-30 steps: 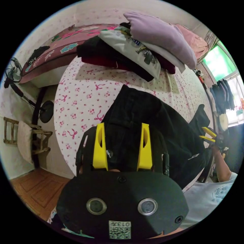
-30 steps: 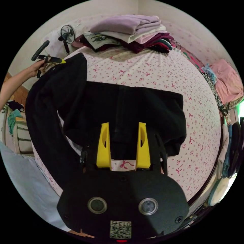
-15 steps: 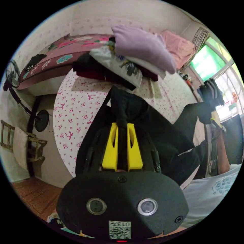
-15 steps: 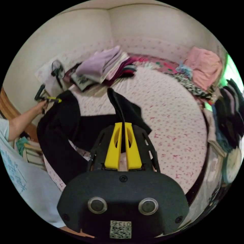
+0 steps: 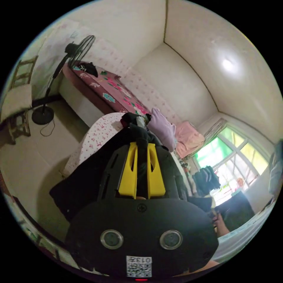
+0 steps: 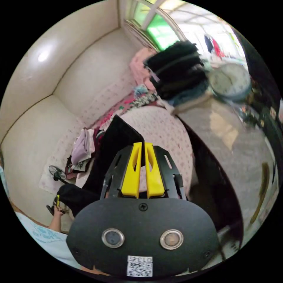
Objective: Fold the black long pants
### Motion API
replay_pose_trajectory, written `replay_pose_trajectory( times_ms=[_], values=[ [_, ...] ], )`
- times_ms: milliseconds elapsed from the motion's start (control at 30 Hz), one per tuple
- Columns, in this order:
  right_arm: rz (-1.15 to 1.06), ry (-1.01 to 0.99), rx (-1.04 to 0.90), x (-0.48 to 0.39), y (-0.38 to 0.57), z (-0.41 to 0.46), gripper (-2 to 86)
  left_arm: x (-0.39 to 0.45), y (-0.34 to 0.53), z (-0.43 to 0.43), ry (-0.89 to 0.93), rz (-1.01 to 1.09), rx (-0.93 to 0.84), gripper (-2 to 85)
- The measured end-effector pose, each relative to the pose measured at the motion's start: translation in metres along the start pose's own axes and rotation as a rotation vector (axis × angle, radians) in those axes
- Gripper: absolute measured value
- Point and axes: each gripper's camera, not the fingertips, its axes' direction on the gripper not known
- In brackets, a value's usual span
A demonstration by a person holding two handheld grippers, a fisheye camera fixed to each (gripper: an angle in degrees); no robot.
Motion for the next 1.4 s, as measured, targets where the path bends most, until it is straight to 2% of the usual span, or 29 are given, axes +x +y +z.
replay_pose_trajectory(
  times_ms=[67,133,167,233,300,433,500,600,633,700,800,900,1033,1167,1333,1400],
  values=[
    [0.115,-0.031,-0.047,0.03,0.017,0.003,0.6,-0.021,0.007,-0.016,0.086,-0.091,0.063,5.2],
    [0.227,-0.138,0.049,0.055,0.032,-0.013,0.5,-0.025,0.005,-0.027,0.1,-0.086,0.091,5.2],
    [0.296,-0.197,0.18,0.07,0.039,-0.032,0.6,-0.026,0.001,-0.036,0.1,-0.082,0.112,5.2],
    [0.322,-0.211,0.263,0.08,0.04,-0.056,0.9,-0.028,-0.005,-0.04,0.114,-0.072,0.103,5.2],
    [0.17,-0.052,0.16,0.063,0.026,-0.065,1.9,-0.032,-0.008,-0.037,0.097,-0.086,0.062,5.3],
    [-0.151,-0.035,-0.075,0.007,0.036,-0.03,6.2,-0.039,-0.001,-0.032,0.07,-0.12,0.057,5.4],
    [-0.37,-0.028,-0.294,-0.044,0.071,0.014,9.2,-0.041,0.002,-0.034,0.065,-0.127,0.062,5.5],
    [-0.652,0.021,-0.47,-0.111,0.135,0.06,11.5,-0.044,0.002,-0.04,0.045,-0.128,0.054,5.5],
    [-0.712,0.047,-0.495,-0.124,0.149,0.068,11.7,-0.044,0.0,-0.042,0.039,-0.122,0.045,5.5],
    [-0.983,0.232,-0.524,-0.168,0.199,0.095,11.9,-0.043,-0.002,-0.045,0.024,-0.11,0.029,5.5],
    [-1.211,0.445,-0.443,-0.195,0.237,0.121,11.7,-0.039,-0.004,-0.046,0.009,-0.089,0.017,5.5],
    [-1.223,0.478,-0.415,-0.2,0.237,0.139,11.7,-0.036,-0.004,-0.048,0.007,-0.077,0.011,5.5],
    [-1.244,0.434,-0.546,-0.197,0.239,0.159,11.2,-0.035,-0.004,-0.053,0.018,-0.058,0.003,5.5],
    [-1.274,0.427,-0.521,-0.191,0.243,0.155,8.1,-0.036,0.0,-0.057,0.032,-0.045,-0.003,5.4],
    [-1.071,0.372,-0.478,-0.184,0.21,0.15,2.8,-0.031,0.003,-0.056,0.059,-0.019,-0.006,5.3],
    [-0.903,0.305,-0.337,-0.184,0.171,0.122,2.1,-0.023,0.001,-0.056,0.071,0.03,-0.007,5.3]
  ],
)
